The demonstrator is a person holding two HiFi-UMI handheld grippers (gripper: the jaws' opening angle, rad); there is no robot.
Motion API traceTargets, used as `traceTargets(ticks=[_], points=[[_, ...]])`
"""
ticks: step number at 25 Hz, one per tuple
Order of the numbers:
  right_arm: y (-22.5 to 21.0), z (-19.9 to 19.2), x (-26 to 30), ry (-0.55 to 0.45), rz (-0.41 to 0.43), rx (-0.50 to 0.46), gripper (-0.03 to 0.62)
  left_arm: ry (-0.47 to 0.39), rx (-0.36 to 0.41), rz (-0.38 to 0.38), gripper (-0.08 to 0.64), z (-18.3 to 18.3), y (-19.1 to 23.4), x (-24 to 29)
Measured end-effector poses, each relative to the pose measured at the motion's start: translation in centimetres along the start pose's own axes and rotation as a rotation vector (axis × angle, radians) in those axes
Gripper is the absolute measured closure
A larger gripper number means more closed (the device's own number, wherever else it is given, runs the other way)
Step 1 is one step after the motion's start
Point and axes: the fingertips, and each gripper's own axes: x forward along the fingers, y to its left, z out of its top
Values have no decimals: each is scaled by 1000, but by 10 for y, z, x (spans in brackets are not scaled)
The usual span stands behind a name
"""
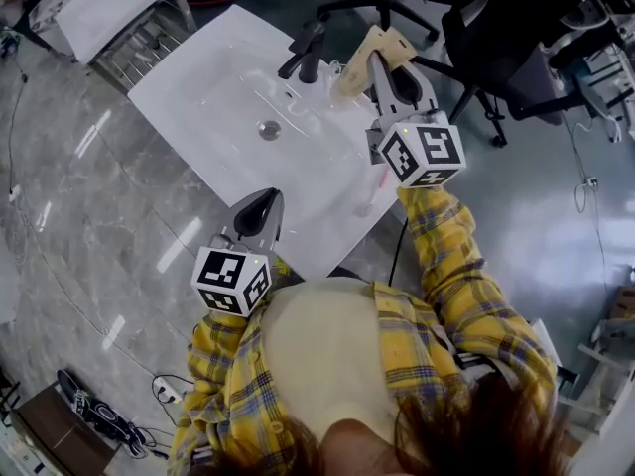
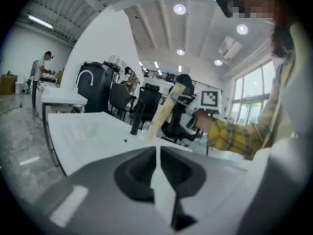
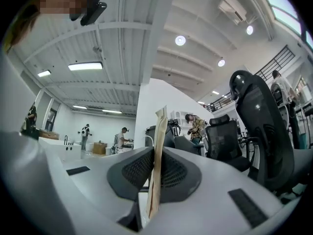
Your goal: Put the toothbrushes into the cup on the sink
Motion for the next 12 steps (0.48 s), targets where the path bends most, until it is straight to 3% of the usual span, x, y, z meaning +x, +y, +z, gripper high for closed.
traceTargets(ticks=[6, 12], points=[[-3, -24, 16, -22, -42, -10, 557, 11, -21, 20, 534, -7, 1, -8], [0, -54, 31, 26, -37, -57, 555, 11, -40, 21, 534, -12, 2, -13]])
